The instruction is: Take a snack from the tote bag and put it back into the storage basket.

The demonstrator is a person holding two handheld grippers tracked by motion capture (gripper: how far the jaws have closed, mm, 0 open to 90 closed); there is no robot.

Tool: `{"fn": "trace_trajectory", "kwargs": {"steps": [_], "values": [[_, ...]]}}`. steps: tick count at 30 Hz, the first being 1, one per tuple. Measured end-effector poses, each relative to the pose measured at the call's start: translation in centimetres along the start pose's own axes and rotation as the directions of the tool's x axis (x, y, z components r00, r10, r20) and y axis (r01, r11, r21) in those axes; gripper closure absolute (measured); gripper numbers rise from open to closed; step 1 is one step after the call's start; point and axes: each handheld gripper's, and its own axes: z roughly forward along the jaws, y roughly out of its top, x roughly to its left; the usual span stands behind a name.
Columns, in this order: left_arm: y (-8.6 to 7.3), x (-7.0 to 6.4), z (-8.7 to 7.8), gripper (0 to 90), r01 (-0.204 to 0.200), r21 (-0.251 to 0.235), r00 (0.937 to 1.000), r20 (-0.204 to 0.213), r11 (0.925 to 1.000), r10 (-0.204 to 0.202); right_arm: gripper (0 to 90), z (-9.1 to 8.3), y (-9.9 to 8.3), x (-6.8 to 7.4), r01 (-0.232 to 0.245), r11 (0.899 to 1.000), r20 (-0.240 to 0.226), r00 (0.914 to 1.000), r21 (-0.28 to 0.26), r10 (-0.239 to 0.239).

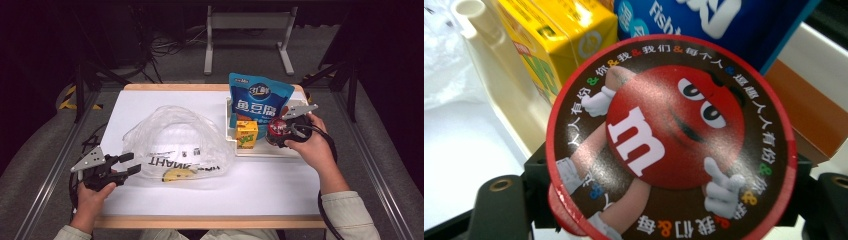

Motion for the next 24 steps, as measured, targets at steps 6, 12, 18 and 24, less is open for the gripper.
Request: {"fn": "trace_trajectory", "kwargs": {"steps": [6, 12, 18, 24], "values": [[0.0, 0.0, 0.0, 44.9, 0.001, 0.001, 1.0000, -0.001, 1.0000, -0.001, 25.5, 0.9, -0.9, -0.5, -0.002, 1.000, -0.007, 1.0000, 0.015, 0.002], [0.0, 0.0, 0.0, 44.9, 0.000, 0.002, 1.0000, -0.002, 1.0000, 0.000, 25.6, 1.6, -1.6, -0.7, -0.004, 1.000, -0.012, 0.9999, 0.025, 0.004], [0.0, 0.0, 0.0, 44.9, 0.000, 0.002, 1.0000, -0.002, 1.0000, 0.000, 25.5, 2.1, -2.1, -0.8, -0.009, 0.999, -0.013, 0.9999, 0.032, 0.010], [-0.1, 0.0, 0.0, 44.9, 0.000, 0.004, 1.0000, -0.004, 1.0000, 0.000, 25.6, 2.8, -2.5, -1.1, -0.013, 0.999, -0.016, 0.9998, 0.048, 0.013]]}}
